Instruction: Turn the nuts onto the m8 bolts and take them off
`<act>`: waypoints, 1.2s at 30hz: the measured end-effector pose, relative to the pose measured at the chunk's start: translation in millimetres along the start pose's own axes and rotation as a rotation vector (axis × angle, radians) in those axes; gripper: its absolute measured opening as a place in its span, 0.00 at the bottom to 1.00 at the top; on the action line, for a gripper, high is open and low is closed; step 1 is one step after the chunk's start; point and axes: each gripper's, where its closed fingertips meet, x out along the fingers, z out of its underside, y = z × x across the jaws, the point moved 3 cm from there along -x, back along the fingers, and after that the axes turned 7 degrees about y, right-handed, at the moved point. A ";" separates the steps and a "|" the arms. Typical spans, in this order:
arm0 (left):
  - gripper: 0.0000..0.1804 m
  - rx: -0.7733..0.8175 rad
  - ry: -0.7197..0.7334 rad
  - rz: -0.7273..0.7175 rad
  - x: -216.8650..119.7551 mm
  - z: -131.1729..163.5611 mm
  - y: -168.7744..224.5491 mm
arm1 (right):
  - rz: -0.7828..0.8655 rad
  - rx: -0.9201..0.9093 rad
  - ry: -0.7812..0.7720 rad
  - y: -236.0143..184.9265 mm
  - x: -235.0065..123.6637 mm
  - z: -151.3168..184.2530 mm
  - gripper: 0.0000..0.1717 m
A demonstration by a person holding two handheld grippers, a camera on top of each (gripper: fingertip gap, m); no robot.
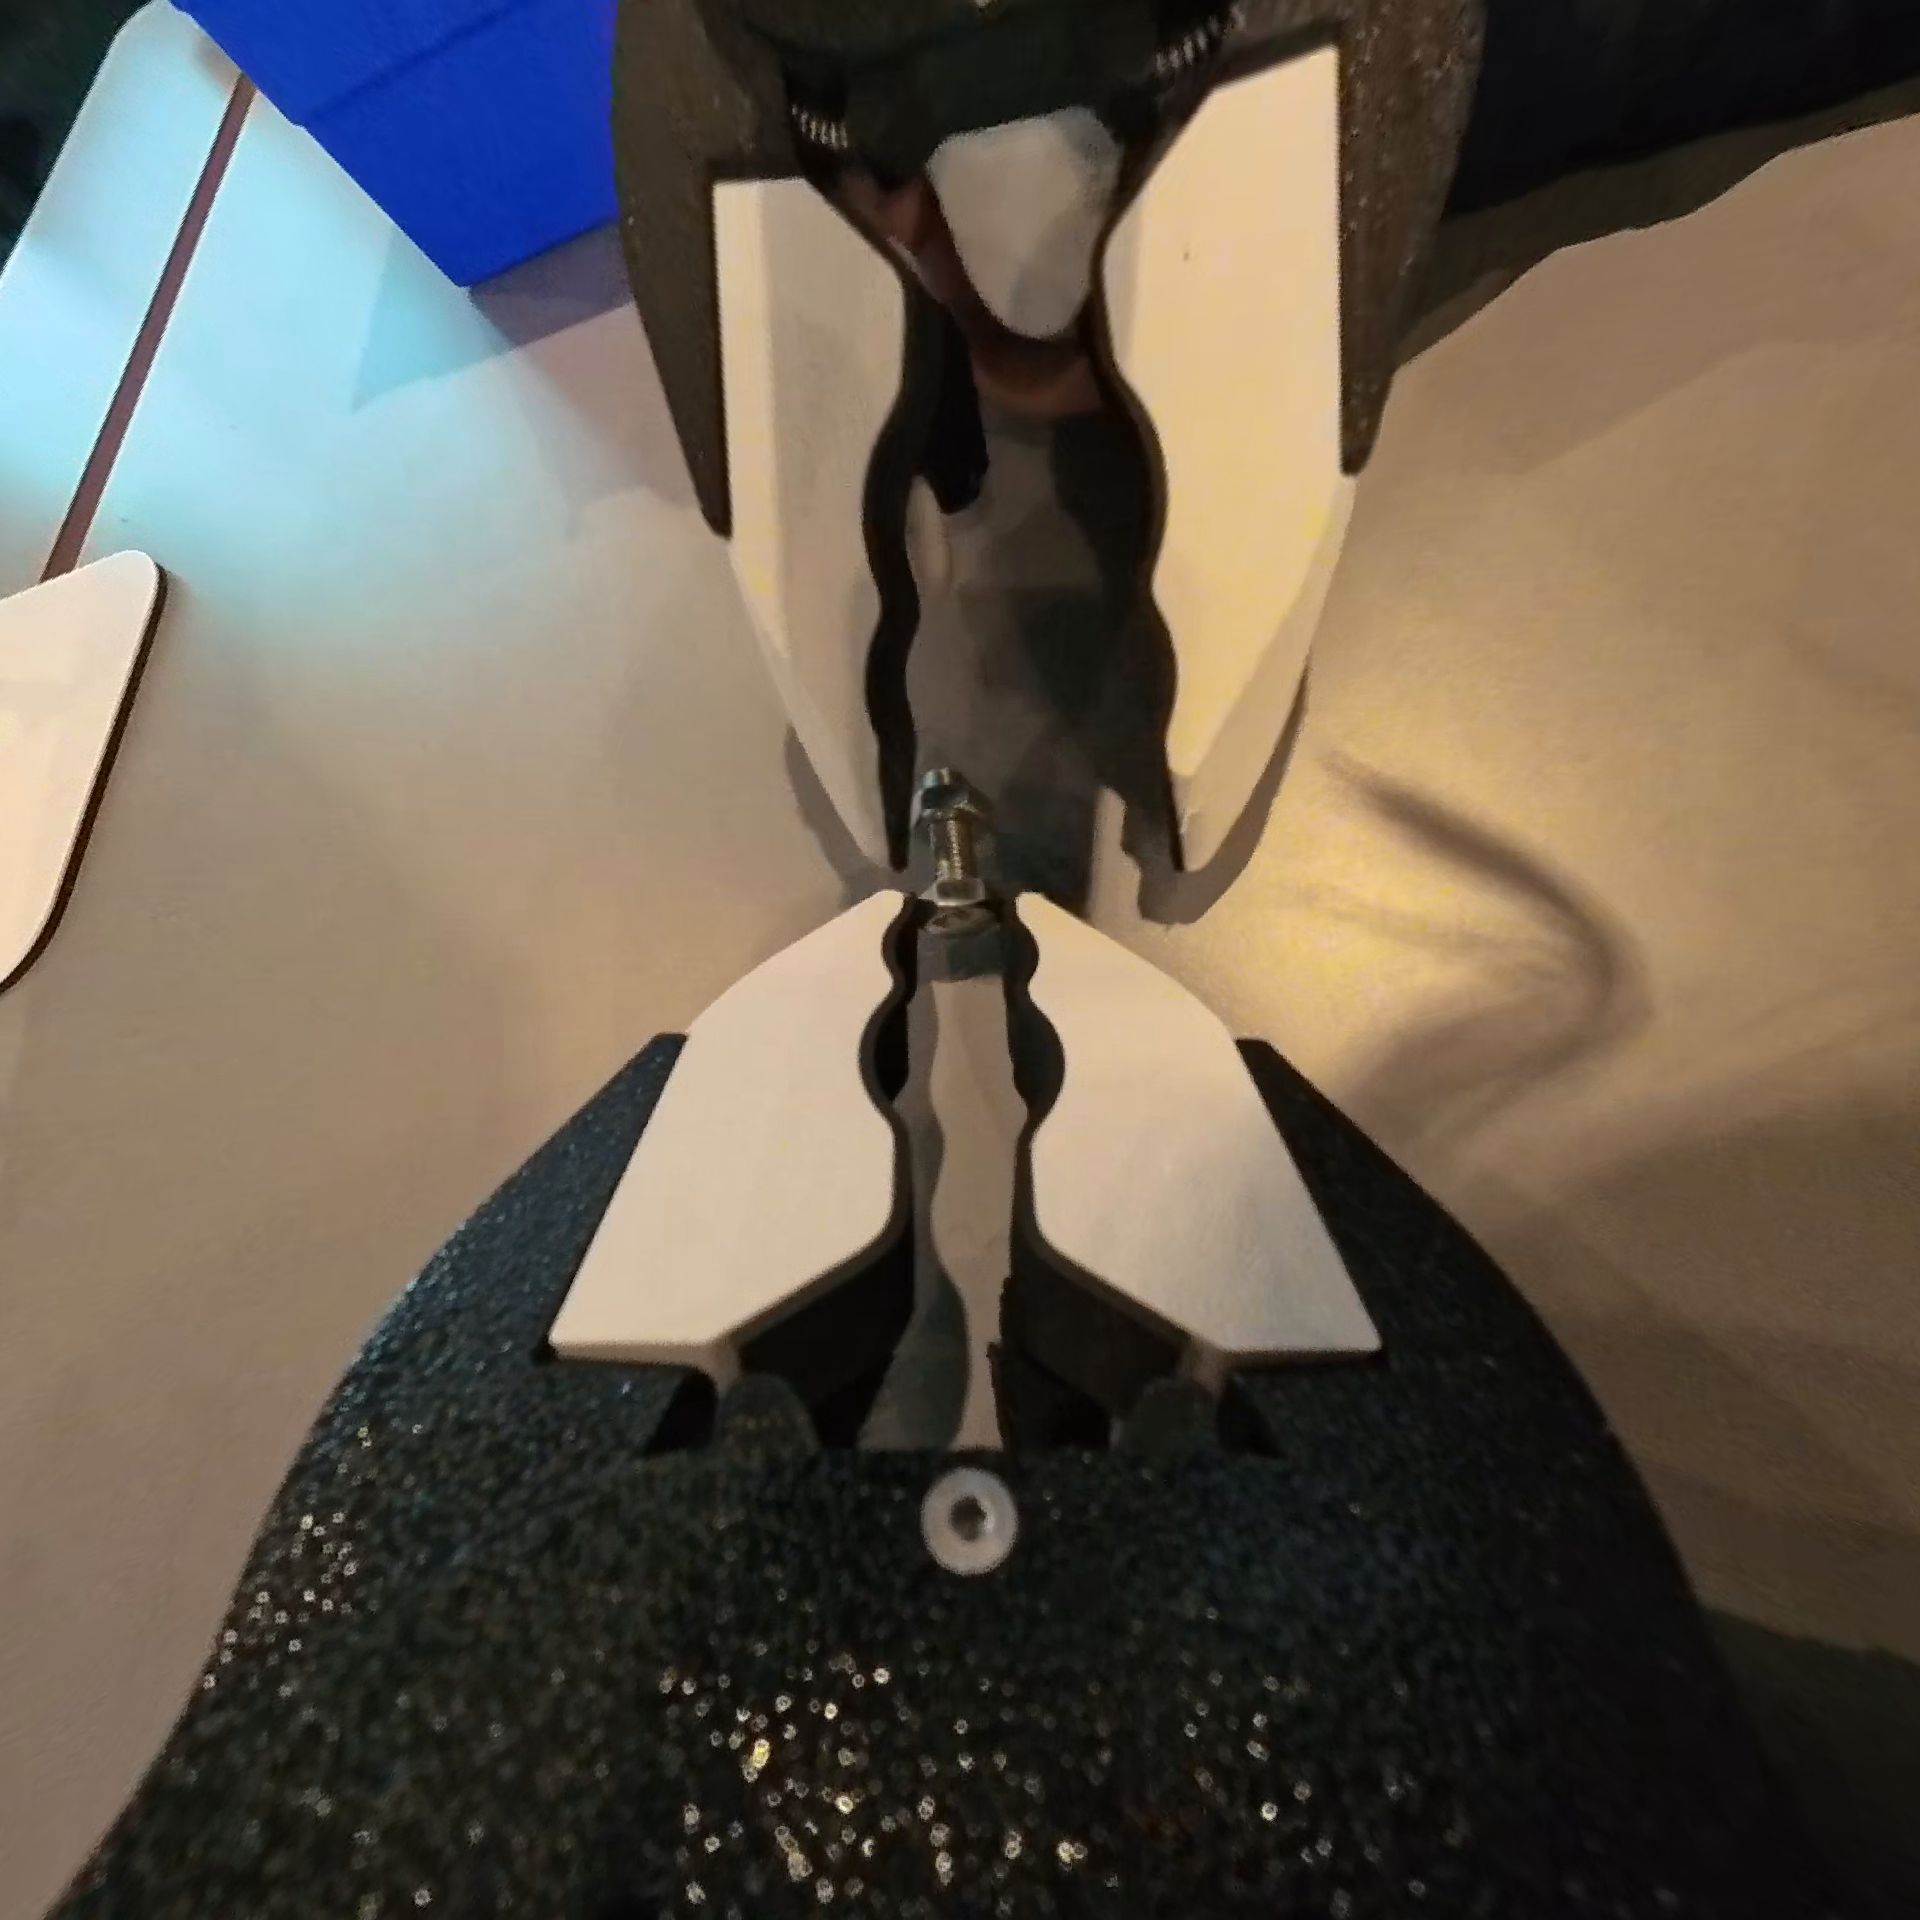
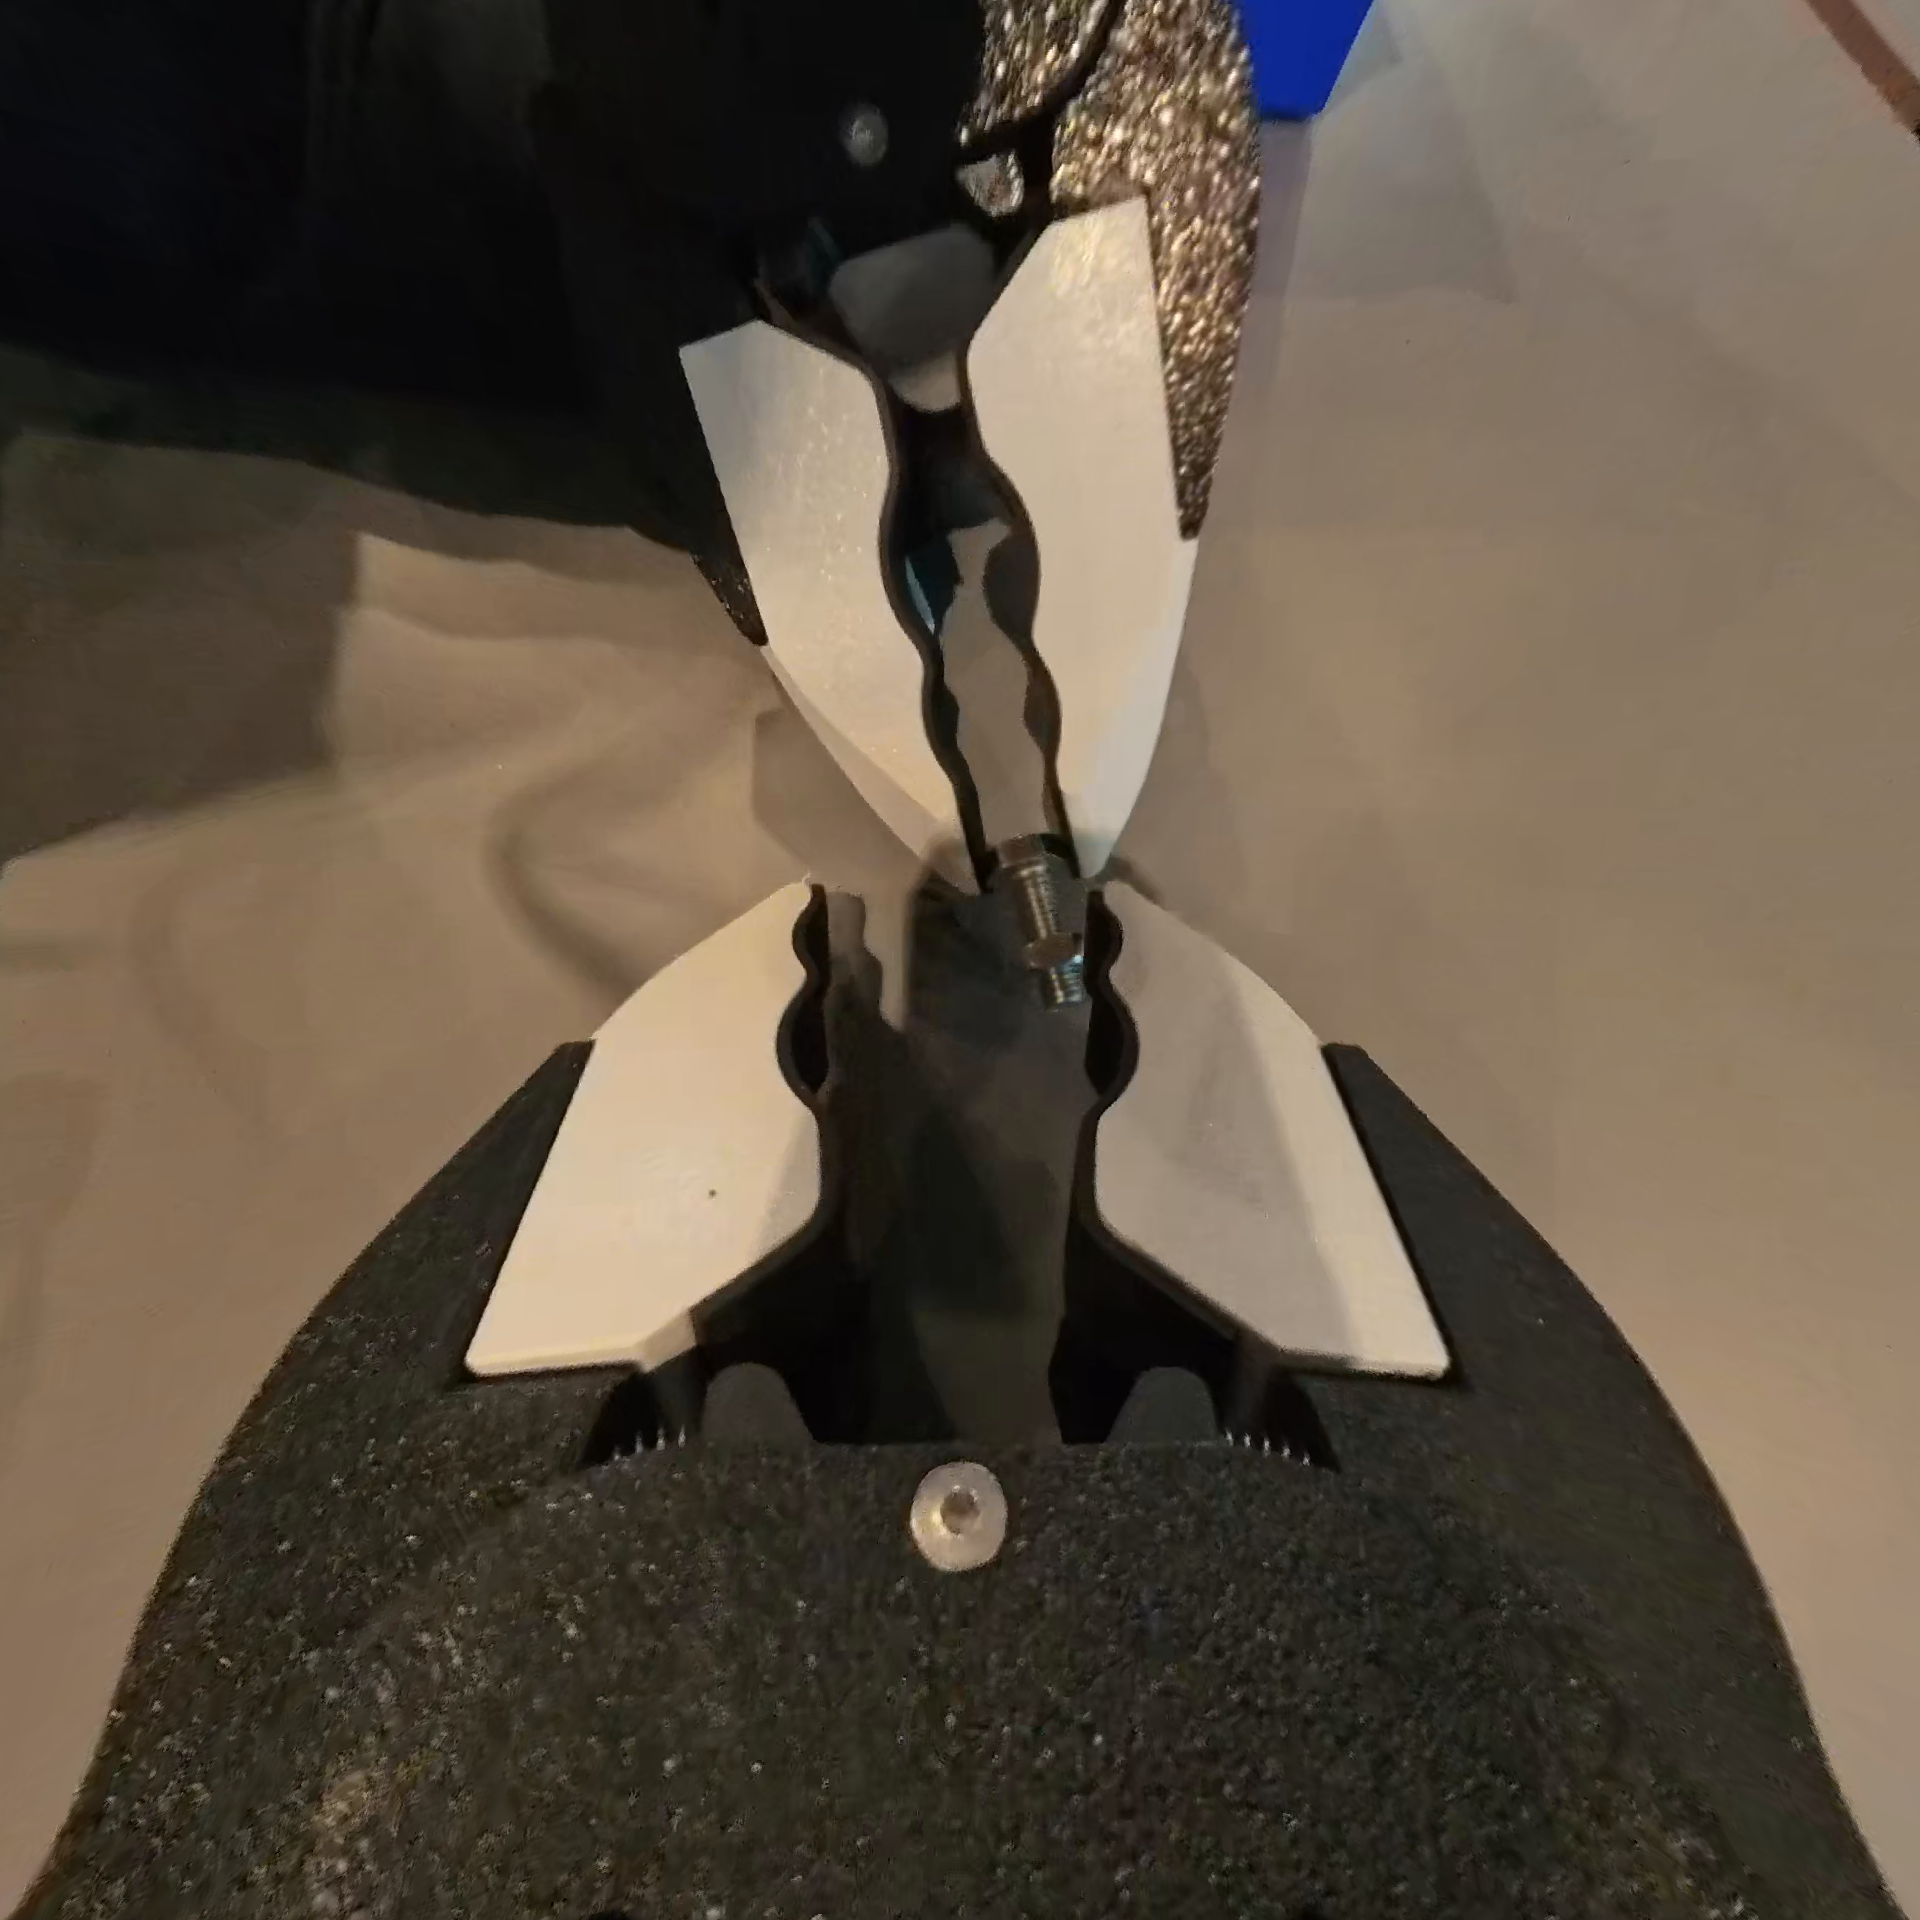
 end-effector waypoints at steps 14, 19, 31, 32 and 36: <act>0.08 -0.006 -0.002 -0.001 0.0 0.4 -0.3 | -0.008 0.037 0.062 2.3 -5.9 -5.5 0.27; 0.08 -0.006 -0.002 -0.001 0.0 0.4 -0.2 | 0.000 0.030 0.024 2.4 -3.4 -1.9 0.27; 0.08 -0.005 -0.001 -0.002 0.0 0.3 0.0 | -0.021 0.070 0.022 5.2 -12.6 4.0 0.28; 0.08 -0.002 -0.001 -0.003 0.0 0.3 0.0 | -0.020 0.062 0.013 4.7 -11.7 4.5 0.28; 0.08 0.005 0.001 -0.005 -0.1 -0.1 0.3 | -0.026 0.028 0.014 1.7 -9.8 3.3 0.27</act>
